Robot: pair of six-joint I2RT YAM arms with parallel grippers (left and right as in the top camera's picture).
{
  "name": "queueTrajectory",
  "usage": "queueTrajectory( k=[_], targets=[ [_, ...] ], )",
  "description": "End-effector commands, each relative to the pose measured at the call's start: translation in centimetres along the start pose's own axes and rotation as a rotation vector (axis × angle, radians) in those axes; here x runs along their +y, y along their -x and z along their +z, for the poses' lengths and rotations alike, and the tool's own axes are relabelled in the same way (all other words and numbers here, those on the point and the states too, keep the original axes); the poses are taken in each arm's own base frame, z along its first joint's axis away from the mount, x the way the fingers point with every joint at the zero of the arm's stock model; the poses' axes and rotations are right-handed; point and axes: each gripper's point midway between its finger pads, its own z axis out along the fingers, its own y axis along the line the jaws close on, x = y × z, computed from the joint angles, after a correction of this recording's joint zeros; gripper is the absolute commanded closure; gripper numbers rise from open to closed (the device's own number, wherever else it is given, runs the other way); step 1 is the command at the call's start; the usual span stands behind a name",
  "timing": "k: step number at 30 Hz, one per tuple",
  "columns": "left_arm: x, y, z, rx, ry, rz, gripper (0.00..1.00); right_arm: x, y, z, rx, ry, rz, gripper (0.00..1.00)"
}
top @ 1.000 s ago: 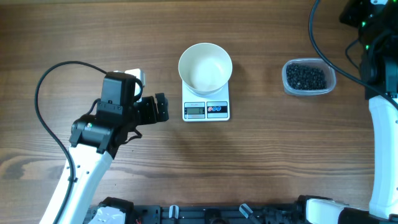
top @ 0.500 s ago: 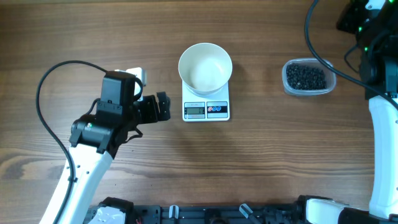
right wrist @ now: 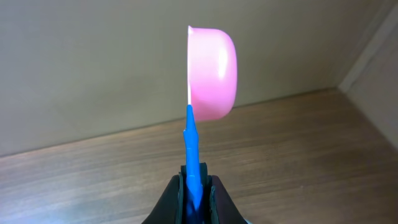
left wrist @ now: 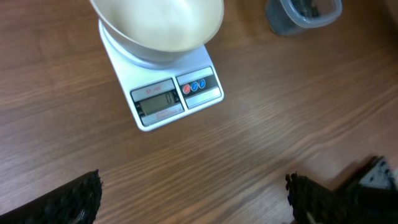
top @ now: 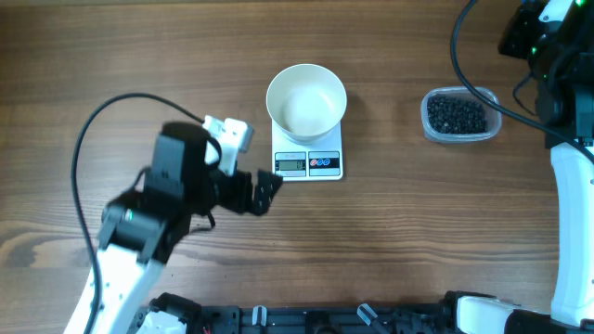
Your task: Scoop item into bowl and weigh 150g on scale
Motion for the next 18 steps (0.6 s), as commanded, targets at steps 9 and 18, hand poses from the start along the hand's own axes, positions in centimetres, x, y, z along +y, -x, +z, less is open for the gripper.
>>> queueTrajectory(
  k=[9, 18],
  targets=[
    [0.3, -0.6, 0.6, -0.019, 0.239, -0.003, 0.0, 1.4, 0.7, -0.7, -0.01, 0.087, 0.011, 0.96],
    [1.0, 1.4, 4.5, -0.008, 0.253, 0.109, 0.0, 1.5, 0.6, -0.7, -0.009, 0.09, 0.011, 0.96]
  ],
)
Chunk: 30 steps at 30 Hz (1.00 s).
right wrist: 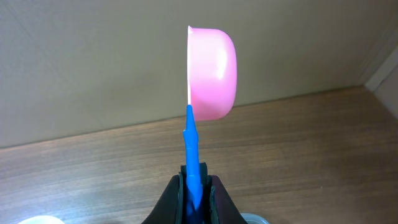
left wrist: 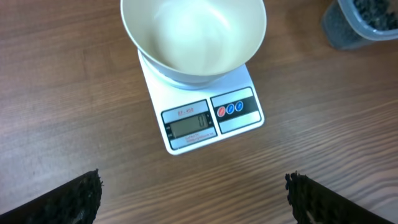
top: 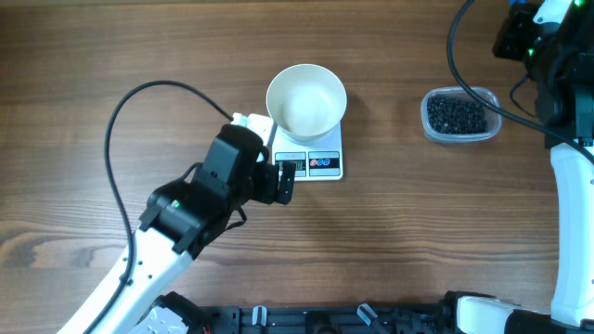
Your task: Scoop item into bowl and weigh 150g on scale
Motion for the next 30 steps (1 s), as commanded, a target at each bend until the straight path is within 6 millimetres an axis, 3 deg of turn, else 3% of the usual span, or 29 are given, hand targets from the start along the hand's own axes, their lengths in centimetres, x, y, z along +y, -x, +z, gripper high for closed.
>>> queueTrajectory(
  k=[1, 4, 9, 17, 20, 30],
  targets=[
    [0.4, -0.5, 1.6, 0.052, -0.02, 0.107, 0.0, 0.3, 1.0, -0.7, -0.028, 0.019, 0.009, 0.96],
    [0.4, -0.7, 1.9, 0.079, -0.122, 0.139, 0.0, 0.3, 1.0, -0.7, -0.028, 0.019, 0.009, 0.96],
    [3.9, -0.1, 1.8, 0.069, -0.074, 0.101, 0.0, 0.3, 1.0, -0.7, -0.028, 0.019, 0.009, 0.96],
    [1.7, -0.3, 1.9, 0.066, -0.106, 0.173, 0.0, 0.3, 1.0, -0.7, -0.028, 0.019, 0.009, 0.96],
    [2.6, 0.2, 2.0, 0.05, -0.059, 0.138, 0.0, 0.3, 1.0, -0.7, -0.028, 0.019, 0.009, 0.95],
    [2.6, 0.3, 2.0, 0.046, -0.059, 0.137, 0.0, 0.3, 1.0, -0.7, -0.028, 0.019, 0.009, 0.96]
  ],
)
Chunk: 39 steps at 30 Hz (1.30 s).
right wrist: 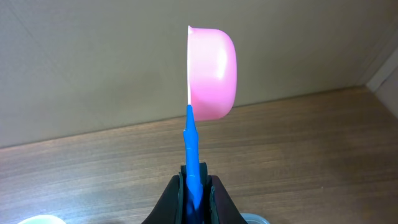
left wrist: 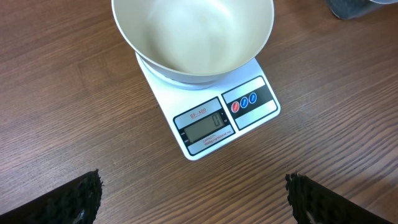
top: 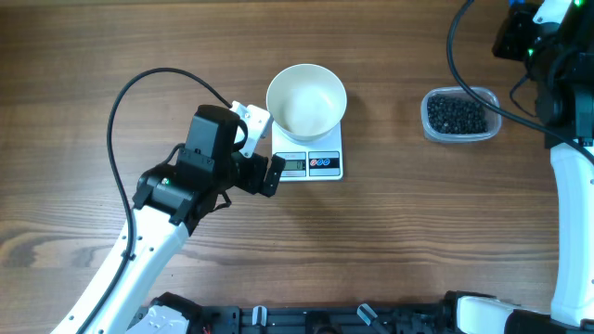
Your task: Scoop item into bowl and weigh 150g on scale
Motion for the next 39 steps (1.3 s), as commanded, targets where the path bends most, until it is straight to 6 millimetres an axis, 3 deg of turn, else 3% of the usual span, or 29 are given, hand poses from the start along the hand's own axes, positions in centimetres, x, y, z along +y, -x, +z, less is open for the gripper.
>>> queueTrajectory(
  k=[1, 17, 23, 26, 39],
  targets=[
    [0.3, 0.0, 0.0, -0.002, 0.012, -0.009, 0.0, 0.2, 1.0, -0.7, -0.028, 0.016, 0.009, 0.96],
    [0.3, -0.1, 0.0, 0.004, 0.012, -0.01, 0.0, 0.4, 1.0, -0.7, -0.026, 0.024, 0.01, 0.96],
    [0.3, -0.2, 0.0, 0.006, 0.012, -0.01, 0.0, 1.3, 0.8, -0.7, -0.015, 0.08, 0.058, 0.96],
    [0.3, -0.2, 0.0, 0.006, 0.012, -0.01, 0.0, 2.5, -0.5, -0.8, 0.047, 0.15, 0.109, 0.96],
    [0.3, -0.2, 0.0, 0.006, 0.012, -0.01, 0.0, 2.4, -0.7, -0.8, 0.052, 0.141, 0.087, 0.96]
  ],
)
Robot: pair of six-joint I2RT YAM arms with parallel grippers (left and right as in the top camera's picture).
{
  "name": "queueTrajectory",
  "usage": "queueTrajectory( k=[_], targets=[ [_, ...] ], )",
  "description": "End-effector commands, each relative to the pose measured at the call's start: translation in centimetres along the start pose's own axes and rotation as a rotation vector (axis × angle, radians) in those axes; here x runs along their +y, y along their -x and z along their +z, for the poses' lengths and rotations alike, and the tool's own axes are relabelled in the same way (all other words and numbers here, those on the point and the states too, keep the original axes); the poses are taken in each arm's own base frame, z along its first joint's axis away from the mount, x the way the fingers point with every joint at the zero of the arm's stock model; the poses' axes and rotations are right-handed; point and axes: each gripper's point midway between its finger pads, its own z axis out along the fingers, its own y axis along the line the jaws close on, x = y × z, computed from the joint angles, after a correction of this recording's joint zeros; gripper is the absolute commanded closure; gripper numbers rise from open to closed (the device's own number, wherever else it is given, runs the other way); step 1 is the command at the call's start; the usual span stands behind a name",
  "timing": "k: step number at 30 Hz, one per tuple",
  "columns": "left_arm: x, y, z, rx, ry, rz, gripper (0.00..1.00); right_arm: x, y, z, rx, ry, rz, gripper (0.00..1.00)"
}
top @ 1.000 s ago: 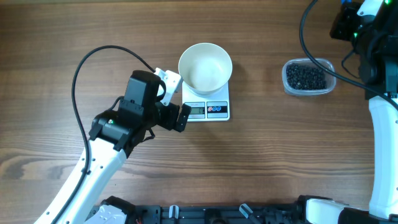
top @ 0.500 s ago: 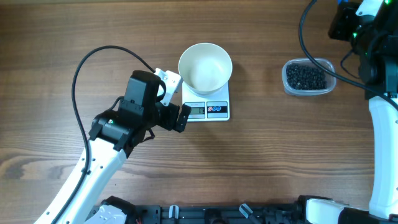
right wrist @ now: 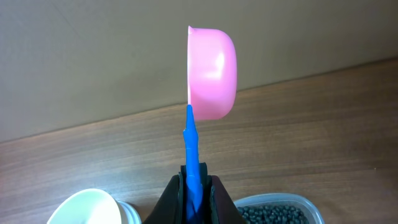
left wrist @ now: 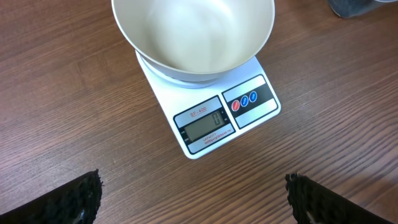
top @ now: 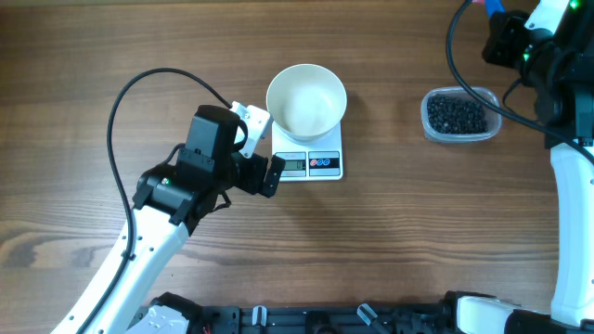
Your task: Scoop item into bowl and weigh 150g on scale
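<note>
An empty white bowl [top: 306, 99] sits on a small white scale [top: 309, 163]; in the left wrist view the scale's display [left wrist: 204, 124] is lit. A clear tub of dark beads [top: 456, 116] stands to the right. My left gripper [left wrist: 193, 196] is open just left of and below the scale, nothing between its fingers [left wrist: 62, 199]. My right gripper [right wrist: 196, 186] is shut on the blue handle of a pink scoop [right wrist: 211, 71], held high at the far right, with the tub [right wrist: 277, 213] and bowl [right wrist: 90, 208] below it.
Wooden tabletop [top: 418, 232] all around. A black cable [top: 139, 88] loops over the left side. The right arm's white link [top: 571, 223] runs down the right edge.
My right gripper has shifted a little left with the scoop; the tub and bowl now show beneath it in its view. The left arm has not moved.
My left gripper was open well left of the scale, then right at the scale's lower left corner, then slightly back to its left, where it stays. My right gripper held the pink scoop high throughout, now turned over the tub and bowl.
</note>
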Motion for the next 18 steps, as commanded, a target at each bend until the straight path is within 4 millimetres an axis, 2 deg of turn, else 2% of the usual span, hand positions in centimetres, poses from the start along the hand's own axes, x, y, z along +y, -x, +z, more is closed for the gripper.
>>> queueTrajectory(
  k=[1, 10, 18],
  targets=[
    [0.32, -0.06, 0.03, 0.001, 0.012, -0.01, 0.0, 0.43, 1.17, -0.63, -0.036, 0.019, -0.009, 0.96],
    [0.32, -0.05, 0.03, 0.001, 0.012, -0.01, 0.0, 0.06, 1.64, -0.65, -0.056, -0.003, 0.01, 0.96],
    [0.32, -0.06, 0.03, 0.001, 0.012, -0.01, 0.0, 0.14, 2.02, -0.67, -0.071, 0.011, 0.321, 0.96]
  ],
)
